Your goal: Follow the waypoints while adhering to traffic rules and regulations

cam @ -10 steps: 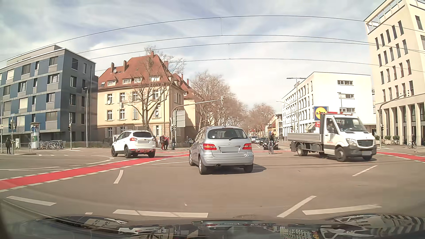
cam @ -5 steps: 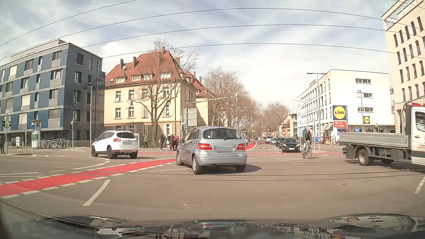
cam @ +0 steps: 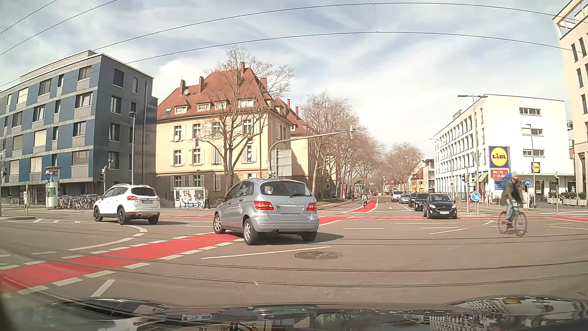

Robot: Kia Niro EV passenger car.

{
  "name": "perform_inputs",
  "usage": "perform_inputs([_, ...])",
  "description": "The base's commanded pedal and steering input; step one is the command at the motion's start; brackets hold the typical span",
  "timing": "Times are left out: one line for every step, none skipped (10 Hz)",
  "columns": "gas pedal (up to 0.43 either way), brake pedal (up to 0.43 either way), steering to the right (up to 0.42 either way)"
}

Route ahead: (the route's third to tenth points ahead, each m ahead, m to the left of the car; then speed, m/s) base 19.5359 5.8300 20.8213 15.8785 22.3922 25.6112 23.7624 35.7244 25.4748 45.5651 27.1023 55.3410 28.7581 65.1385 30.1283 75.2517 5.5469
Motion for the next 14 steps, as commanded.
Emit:
perform_inputs([0.118,0.000,-0.098])
perform_inputs([0.118,0.000,-0.104])
perform_inputs([0.118,0.000,-0.109])
perform_inputs([0.118,0.000,-0.112])
perform_inputs([0.118,0.000,-0.115])
perform_inputs([0.110,0.000,-0.118])
perform_inputs([0.110,0.000,-0.122])
perform_inputs([0.110,0.000,-0.131])
perform_inputs([0.110,0.000,-0.140])
perform_inputs([0.110,0.000,-0.148])
perform_inputs([0.110,0.000,-0.156])
perform_inputs([0.110,0.000,-0.164])
perform_inputs([0.110,0.000,-0.175])
perform_inputs([0.110,0.000,-0.184])
